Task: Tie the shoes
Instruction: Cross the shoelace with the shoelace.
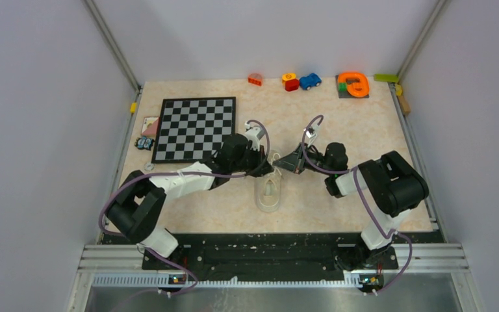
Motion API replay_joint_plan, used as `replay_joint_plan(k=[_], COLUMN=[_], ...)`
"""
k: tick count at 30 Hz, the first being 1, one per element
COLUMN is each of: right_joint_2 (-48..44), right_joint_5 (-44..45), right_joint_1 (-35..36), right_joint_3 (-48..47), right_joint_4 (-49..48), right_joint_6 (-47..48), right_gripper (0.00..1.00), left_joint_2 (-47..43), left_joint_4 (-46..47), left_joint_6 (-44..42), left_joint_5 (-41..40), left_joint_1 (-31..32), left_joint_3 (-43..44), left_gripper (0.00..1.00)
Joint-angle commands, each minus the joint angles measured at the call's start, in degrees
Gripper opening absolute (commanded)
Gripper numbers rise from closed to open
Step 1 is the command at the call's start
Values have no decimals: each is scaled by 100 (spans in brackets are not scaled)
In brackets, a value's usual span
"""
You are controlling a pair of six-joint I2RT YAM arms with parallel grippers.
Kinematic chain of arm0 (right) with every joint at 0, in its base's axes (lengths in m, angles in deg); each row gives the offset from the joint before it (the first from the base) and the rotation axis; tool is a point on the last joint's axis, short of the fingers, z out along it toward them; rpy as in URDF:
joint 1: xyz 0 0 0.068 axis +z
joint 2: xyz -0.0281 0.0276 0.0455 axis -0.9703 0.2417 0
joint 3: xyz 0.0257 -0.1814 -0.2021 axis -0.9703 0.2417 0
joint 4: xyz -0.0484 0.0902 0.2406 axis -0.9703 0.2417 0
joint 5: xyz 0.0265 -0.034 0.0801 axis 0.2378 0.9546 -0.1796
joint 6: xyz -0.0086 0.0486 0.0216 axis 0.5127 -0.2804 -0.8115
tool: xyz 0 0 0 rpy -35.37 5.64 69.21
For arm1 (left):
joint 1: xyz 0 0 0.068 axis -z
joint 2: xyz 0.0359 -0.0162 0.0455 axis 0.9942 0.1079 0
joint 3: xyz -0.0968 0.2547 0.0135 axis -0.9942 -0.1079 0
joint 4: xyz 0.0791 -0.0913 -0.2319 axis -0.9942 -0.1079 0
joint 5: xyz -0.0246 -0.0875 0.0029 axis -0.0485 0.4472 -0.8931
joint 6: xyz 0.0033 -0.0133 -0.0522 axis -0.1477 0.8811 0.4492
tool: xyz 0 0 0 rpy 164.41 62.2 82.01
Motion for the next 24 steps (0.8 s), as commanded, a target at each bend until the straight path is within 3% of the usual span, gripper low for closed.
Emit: replay_joint_plan(k=[1, 24], right_joint_2=[-262, -417], right_joint_5=[-66, 68], right_joint_1=[-25, -20], right_joint_3=[-16, 57], right_joint_4=[-213, -189], right_joint_6=[117, 22], right_gripper=[0, 0], left_joint_2=[-430, 126], left_joint_4=[229, 1045], left_joint_6=[-49, 97], left_joint_5=[-370, -37], left_joint_1=[-26, -19], left_joint_3=[-75, -305], left_gripper=[0, 0])
